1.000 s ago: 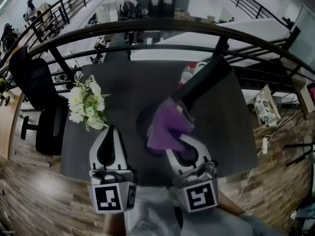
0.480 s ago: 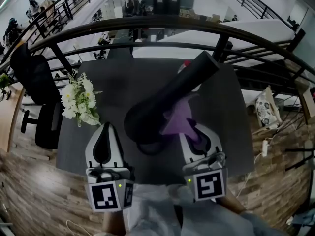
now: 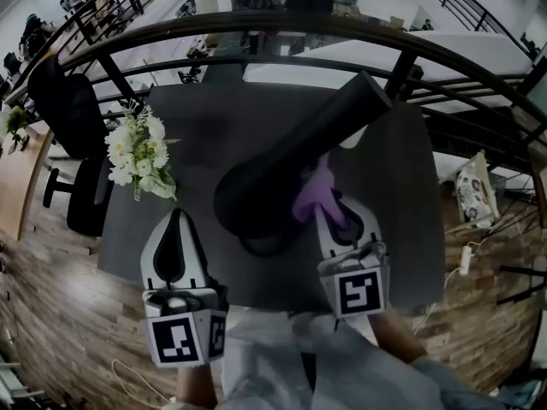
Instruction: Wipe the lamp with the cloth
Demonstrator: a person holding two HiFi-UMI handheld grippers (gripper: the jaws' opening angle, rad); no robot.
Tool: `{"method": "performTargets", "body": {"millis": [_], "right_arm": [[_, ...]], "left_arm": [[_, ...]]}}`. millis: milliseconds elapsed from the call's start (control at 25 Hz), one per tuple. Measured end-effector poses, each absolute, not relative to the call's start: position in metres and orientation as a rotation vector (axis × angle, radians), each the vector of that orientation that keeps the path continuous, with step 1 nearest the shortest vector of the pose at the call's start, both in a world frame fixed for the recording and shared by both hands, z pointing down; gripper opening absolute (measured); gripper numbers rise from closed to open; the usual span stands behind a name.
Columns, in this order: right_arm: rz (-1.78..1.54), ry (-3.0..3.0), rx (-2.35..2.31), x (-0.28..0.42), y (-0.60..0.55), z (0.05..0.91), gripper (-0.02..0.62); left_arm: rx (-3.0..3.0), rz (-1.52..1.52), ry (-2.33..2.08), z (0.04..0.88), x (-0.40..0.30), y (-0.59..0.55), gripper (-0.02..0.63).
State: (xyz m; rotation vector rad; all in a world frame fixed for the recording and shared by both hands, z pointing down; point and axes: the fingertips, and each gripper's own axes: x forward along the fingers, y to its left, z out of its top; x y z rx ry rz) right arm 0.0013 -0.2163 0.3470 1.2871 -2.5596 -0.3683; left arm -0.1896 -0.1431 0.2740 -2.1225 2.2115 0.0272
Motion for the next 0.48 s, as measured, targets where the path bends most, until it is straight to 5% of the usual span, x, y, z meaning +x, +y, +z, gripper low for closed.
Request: {"method": "performTargets", "body": {"millis": [480], "right_arm": [[-0.197,-2.474,1.181,-0.006,-0.207,0.444,0.054]], "left_arm": [[-2.083,-0.044,2.255,0.282,-0.203,-0.132,0.005]]}}
